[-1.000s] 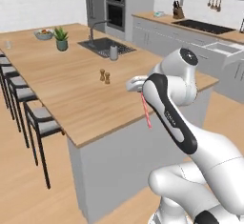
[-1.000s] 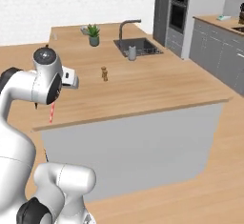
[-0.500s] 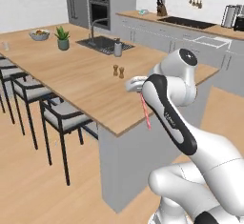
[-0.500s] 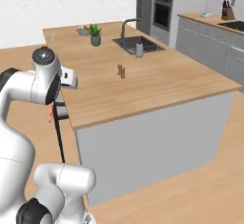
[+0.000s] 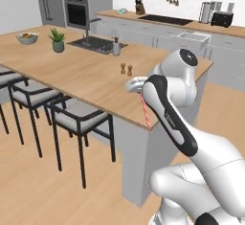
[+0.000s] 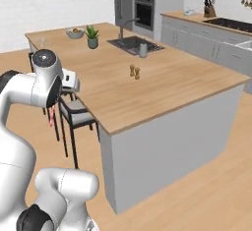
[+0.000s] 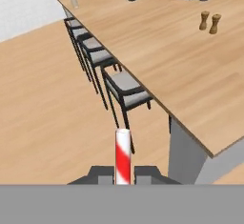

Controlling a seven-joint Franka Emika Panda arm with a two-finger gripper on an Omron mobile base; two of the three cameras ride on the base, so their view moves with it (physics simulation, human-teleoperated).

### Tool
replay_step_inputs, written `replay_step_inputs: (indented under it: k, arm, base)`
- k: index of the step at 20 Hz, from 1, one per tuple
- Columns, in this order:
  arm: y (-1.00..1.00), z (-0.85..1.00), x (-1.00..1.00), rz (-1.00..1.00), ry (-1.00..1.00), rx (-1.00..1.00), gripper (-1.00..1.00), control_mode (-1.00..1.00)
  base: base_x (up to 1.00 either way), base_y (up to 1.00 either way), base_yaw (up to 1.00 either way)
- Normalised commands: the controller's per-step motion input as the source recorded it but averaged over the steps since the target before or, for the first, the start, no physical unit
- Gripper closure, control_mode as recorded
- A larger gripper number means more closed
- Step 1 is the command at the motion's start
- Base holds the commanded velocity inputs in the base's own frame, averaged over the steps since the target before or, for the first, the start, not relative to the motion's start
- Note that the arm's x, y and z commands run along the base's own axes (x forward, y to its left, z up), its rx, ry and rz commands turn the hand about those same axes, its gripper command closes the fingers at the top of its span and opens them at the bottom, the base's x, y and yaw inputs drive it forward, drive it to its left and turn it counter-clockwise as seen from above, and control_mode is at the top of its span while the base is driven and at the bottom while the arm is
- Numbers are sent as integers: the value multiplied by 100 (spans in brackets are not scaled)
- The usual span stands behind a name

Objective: Take a straw from the drawer in front and place it inside the glass cup on the dining counter.

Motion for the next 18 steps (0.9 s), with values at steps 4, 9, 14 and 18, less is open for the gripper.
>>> replay_step_inputs:
  k: [4,9,14,18]
  arm:
    - [0,0,0,0,0,0,100,100]
    - [0,0,0,0,0,0,100,100]
    - [0,0,0,0,0,0,100,100]
    - [0,0,0,0,0,0,100,100]
  base:
    - [0,100,-35]
    - [0,100,-36]
    - [0,100,-36]
    - [0,100,-35]
